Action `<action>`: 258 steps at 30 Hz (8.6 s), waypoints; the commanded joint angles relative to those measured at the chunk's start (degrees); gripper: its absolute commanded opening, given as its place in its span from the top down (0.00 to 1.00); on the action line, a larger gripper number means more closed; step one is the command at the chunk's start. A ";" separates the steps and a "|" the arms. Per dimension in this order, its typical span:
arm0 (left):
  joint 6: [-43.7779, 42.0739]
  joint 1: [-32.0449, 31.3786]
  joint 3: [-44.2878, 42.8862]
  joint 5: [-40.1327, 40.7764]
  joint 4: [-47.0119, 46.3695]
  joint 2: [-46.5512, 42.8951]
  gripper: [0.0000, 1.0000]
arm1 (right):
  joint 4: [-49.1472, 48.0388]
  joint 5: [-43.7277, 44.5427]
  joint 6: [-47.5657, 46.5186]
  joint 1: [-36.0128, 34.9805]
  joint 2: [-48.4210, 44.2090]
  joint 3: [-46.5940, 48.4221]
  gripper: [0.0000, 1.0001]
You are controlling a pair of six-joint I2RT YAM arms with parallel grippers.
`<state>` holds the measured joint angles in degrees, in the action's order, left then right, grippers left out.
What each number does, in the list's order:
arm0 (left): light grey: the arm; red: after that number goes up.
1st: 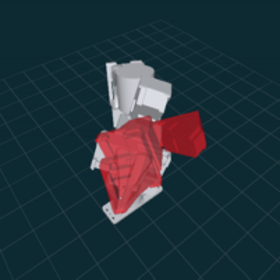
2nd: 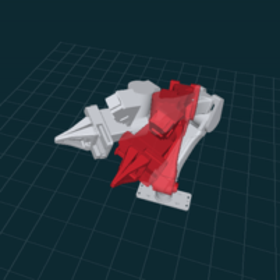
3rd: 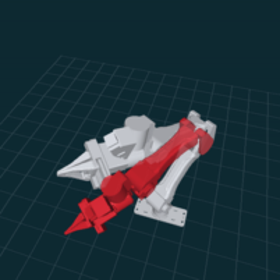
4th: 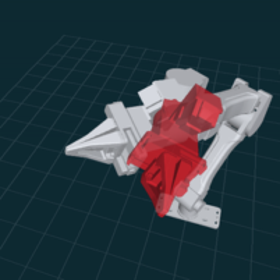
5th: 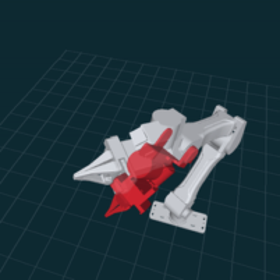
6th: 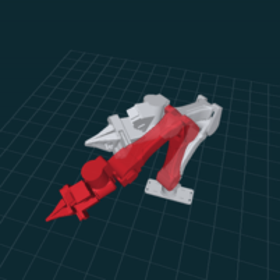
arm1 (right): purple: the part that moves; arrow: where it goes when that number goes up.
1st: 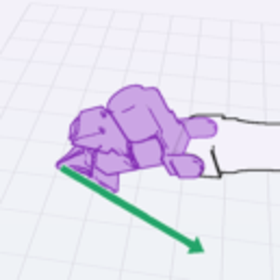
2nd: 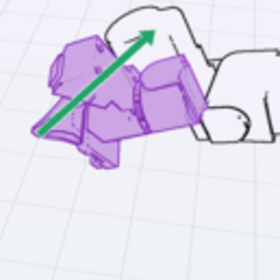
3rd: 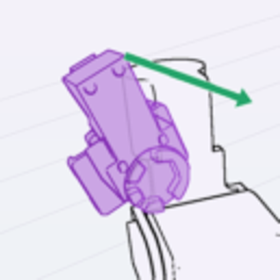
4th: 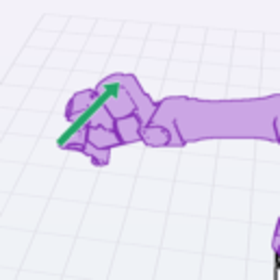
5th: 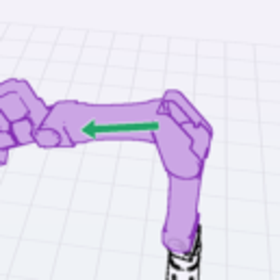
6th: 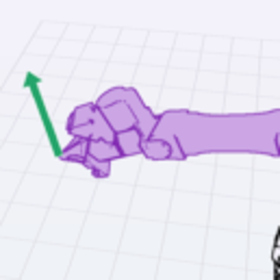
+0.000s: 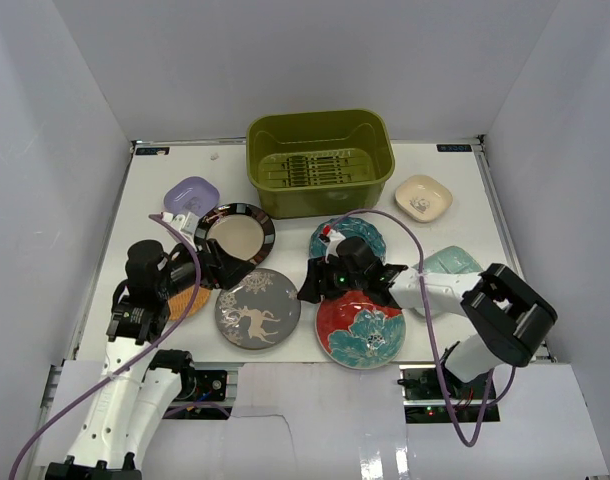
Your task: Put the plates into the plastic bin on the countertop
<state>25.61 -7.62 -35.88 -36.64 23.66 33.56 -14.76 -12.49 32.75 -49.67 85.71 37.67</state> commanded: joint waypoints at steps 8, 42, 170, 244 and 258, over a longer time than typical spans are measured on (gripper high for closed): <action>0.32 0.15 0.63 0.96 -2.21 -0.87 0.02 | -13.53 -4.21 6.97 -0.34 9.91 3.02 0.43; 2.52 0.15 -13.33 15.20 5.78 -0.08 0.02 | -6.97 -0.61 11.91 13.35 -23.14 12.91 0.92; 10.52 -35.71 -18.61 54.52 9.82 7.23 0.02 | -6.59 -21.97 9.43 25.15 -28.86 3.35 0.92; 5.51 -29.74 -7.98 67.93 9.56 -1.92 0.02 | -24.77 28.93 27.88 -2.45 11.66 13.13 0.23; 4.19 -29.56 -8.07 66.00 9.30 -1.83 0.02 | -32.25 25.32 44.32 -2.63 35.21 22.09 0.31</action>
<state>30.68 -37.58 -44.27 29.91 33.82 31.40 -42.87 12.38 72.27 -52.25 118.32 56.49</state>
